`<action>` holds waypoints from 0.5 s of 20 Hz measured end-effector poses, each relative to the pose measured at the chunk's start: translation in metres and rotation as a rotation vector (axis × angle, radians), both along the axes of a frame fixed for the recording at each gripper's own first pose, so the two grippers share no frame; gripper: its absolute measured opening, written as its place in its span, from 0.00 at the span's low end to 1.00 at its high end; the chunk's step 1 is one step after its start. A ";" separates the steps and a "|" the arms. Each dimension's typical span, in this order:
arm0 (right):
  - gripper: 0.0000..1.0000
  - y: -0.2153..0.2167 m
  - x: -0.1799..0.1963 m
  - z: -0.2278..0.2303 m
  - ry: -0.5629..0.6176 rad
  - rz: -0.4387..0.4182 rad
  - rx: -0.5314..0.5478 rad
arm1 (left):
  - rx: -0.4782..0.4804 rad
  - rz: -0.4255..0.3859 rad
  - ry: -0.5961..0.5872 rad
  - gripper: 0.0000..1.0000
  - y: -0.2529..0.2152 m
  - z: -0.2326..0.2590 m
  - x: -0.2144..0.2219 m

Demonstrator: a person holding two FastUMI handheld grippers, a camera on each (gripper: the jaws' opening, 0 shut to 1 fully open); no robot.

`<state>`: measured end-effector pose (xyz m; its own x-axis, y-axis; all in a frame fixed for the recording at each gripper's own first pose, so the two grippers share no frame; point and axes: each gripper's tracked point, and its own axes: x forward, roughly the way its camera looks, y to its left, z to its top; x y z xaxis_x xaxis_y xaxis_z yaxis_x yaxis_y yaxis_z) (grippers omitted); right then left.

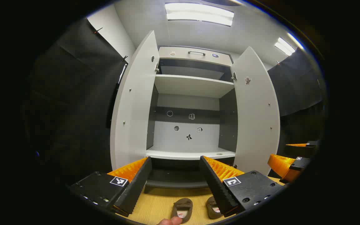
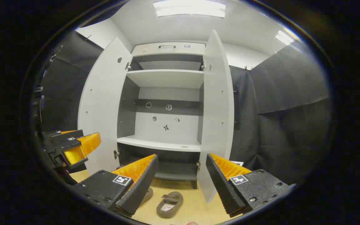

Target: Grab one shoe with the right hand and put it into the shoe cabinet, grab the other shoe with the left hand and put it into the shoe cabinet; then close the right door with the right hand and the left door with the left hand.

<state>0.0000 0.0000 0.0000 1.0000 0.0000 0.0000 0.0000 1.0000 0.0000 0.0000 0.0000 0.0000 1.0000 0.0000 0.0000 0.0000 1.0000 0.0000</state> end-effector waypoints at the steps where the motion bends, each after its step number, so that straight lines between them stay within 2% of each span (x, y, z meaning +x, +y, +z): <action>1: 0.99 -0.001 -0.002 -0.001 0.005 -0.003 0.006 | 0.003 0.002 -0.001 0.95 0.000 0.001 -0.002; 10: 0.99 -0.005 -0.002 -0.004 0.020 -0.009 0.011 | -0.003 0.004 0.007 0.95 0.001 0.000 -0.002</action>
<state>-0.0019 -0.0046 -0.0044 0.9998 -0.0086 -0.0202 0.0089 0.9999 0.0109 -0.0022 0.0015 -0.0001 1.0000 0.0043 -0.0071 -0.0043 1.0000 -0.0027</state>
